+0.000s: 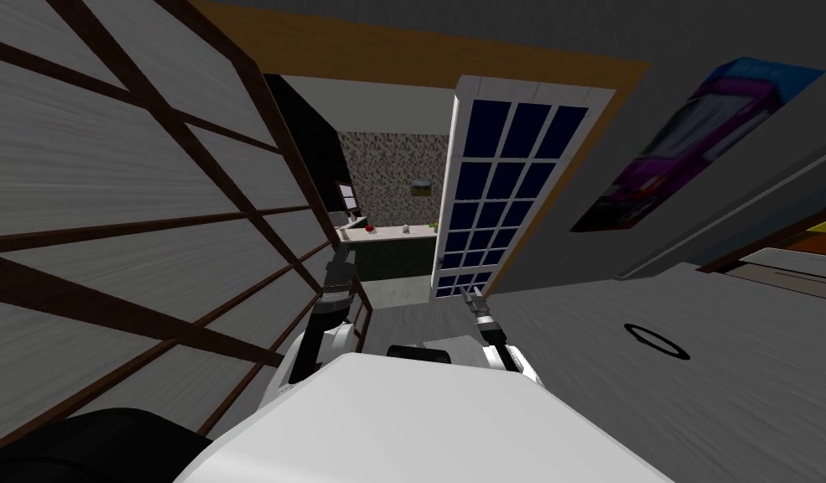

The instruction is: Pull the door open

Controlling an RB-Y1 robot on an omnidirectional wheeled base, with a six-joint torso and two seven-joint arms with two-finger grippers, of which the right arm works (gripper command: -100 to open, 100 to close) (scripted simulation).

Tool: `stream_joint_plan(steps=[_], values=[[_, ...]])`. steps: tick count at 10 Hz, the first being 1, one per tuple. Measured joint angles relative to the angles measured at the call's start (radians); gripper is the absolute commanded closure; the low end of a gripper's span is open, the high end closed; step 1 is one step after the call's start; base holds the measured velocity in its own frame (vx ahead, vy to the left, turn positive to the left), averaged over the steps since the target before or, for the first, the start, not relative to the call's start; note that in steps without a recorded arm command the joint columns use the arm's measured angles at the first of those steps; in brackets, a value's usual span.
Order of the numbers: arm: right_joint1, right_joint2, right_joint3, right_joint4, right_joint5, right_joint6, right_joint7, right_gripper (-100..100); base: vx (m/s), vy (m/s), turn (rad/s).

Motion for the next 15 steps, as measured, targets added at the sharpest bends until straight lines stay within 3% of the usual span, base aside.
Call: stream_joint_plan(steps=[6, 15], values=[[-0.057, -0.007, -0.021, 0.158, 0.045, -0.041, 0.086, -100, 0.116, 0.025, -0.003], [-0.111, -0.017, -0.046, 0.346, 0.108, -0.09, 0.199, -100, 0.111, 0.023, -0.003]])
